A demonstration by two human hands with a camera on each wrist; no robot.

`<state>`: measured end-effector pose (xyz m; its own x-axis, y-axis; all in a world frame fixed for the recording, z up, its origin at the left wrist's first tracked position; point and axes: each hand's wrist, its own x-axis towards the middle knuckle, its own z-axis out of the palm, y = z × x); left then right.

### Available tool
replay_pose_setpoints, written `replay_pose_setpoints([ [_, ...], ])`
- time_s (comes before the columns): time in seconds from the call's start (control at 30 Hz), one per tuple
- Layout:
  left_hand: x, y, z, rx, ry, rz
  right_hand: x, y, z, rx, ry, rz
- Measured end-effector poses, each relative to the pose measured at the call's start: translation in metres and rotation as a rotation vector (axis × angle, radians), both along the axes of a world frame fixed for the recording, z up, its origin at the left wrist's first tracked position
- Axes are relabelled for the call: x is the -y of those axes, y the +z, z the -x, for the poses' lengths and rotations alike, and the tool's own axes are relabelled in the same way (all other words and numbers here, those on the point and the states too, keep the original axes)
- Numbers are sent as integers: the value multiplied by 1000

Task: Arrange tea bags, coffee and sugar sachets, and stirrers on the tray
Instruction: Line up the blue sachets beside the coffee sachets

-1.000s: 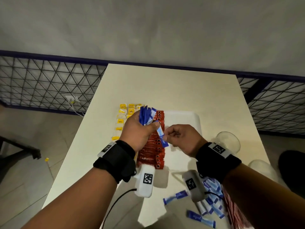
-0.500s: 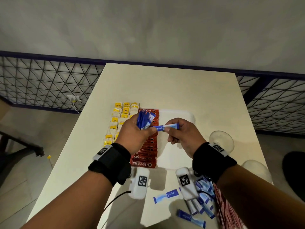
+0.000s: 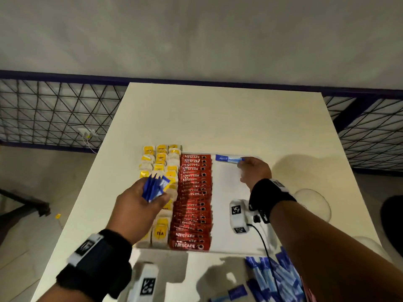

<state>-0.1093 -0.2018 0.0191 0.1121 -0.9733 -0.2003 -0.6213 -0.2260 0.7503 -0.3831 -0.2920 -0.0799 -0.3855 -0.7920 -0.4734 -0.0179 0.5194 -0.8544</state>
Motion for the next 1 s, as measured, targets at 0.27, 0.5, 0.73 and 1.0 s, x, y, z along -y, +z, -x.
replay_pose_setpoints([
  [0.27,1,-4,-14,3,21,-31,32,-12,2,-305,138,-125],
  [0.5,0,-11,-16,-24,42,-40,38,-16,3,-471,245,-152],
  [0.73,-3,-17,-19,-72,62,-46,39,-15,2,-537,288,-186],
  [1.0,8,-15,-13,-790,284,-202,20,32,-21,-597,316,-77],
])
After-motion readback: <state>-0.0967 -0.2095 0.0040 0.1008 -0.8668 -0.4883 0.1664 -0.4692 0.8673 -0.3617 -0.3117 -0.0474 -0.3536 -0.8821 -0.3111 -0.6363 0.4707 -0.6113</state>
